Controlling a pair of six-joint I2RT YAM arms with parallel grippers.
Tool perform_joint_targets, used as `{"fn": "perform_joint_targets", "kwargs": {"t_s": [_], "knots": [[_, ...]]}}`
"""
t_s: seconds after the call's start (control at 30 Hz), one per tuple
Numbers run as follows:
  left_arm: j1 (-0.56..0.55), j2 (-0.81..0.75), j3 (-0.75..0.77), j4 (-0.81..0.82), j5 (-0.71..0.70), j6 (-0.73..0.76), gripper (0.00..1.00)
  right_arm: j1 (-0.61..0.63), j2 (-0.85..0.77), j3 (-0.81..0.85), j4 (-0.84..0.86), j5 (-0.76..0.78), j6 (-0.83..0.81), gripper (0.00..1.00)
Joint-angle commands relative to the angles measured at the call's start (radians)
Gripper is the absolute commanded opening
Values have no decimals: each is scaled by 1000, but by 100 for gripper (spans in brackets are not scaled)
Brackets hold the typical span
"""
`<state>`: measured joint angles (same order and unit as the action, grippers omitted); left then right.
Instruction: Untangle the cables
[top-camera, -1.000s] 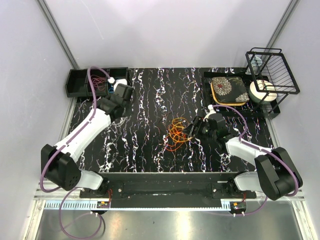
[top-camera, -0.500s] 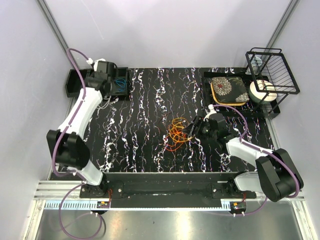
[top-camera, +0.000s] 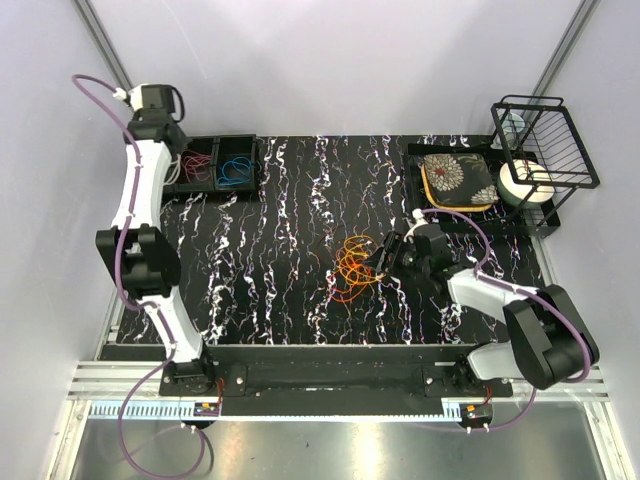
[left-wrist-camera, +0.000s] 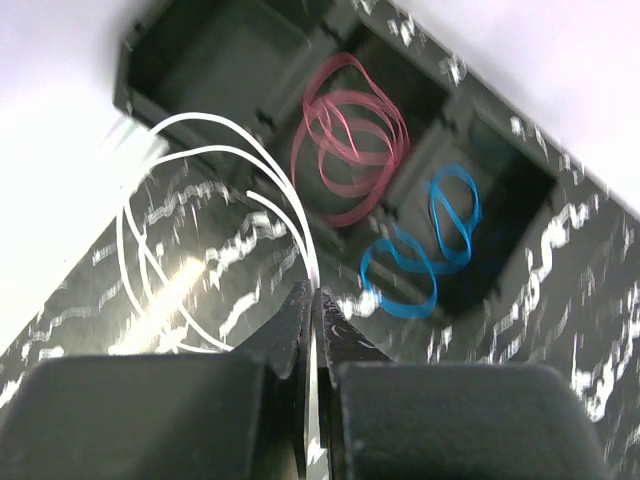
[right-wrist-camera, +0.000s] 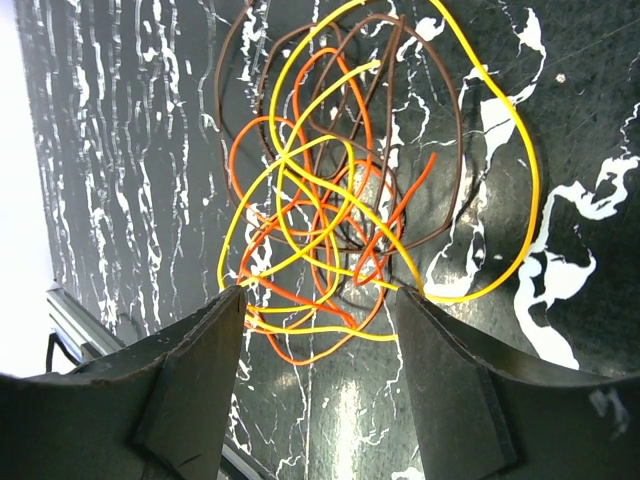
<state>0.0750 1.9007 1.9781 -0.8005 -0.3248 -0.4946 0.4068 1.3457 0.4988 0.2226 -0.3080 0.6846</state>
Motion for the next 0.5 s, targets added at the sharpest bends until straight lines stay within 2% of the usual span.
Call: {"fn": "perform_joint_targets", "kwargs": {"t_s": [0.0,0.17,0.47], "knots": [[63,83,117,67,78,-13,0,0,38,69,-31,-17,-20,68],[114,196,214,109,138,-10,0,0,75,96,-58,-11,-20,67],[154,330,248,256,187,-22,0,0,122,139,-100,-6,-20,64]]}}
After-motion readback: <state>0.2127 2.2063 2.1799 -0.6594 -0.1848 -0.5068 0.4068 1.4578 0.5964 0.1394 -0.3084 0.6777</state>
